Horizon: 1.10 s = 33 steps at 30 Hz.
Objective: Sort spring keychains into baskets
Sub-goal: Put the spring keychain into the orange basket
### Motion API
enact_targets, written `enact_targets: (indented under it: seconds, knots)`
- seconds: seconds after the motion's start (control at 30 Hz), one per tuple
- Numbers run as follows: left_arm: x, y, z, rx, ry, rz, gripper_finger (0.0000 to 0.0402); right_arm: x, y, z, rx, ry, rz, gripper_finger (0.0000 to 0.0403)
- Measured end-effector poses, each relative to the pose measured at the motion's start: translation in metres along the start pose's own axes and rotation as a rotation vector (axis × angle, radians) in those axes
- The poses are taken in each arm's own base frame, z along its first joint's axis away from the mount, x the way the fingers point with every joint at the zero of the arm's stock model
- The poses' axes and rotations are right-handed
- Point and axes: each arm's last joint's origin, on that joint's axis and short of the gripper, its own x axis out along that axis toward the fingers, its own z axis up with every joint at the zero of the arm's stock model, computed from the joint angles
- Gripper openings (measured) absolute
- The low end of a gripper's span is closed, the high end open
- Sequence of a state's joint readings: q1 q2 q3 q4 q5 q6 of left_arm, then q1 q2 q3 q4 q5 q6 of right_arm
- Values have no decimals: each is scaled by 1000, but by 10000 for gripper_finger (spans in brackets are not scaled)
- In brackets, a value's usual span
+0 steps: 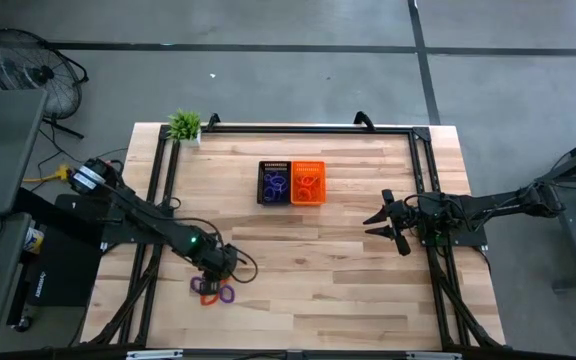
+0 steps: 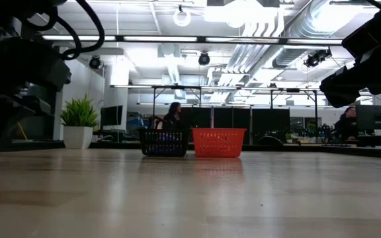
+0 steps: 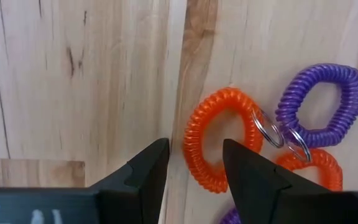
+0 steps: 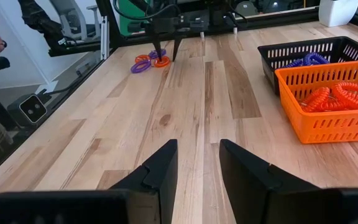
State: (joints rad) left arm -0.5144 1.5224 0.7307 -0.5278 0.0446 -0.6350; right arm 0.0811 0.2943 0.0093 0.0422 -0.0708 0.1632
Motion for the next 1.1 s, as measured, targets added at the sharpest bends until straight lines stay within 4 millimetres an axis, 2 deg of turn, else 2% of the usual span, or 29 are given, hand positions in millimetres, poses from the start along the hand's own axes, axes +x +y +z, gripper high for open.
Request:
enact_targets:
  seconds: [0.4, 0.93, 1.1]
  knots:
    - [11, 3, 2, 2, -35, 112, 150, 0, 0, 0, 0, 1, 0, 114]
    - [12, 5, 2, 2, -62, 158, 33, 0, 0, 0, 0, 1, 0, 114]
    - [12, 5, 3, -21, -62, 149, 17, 0, 0, 0, 0, 1, 0, 114]
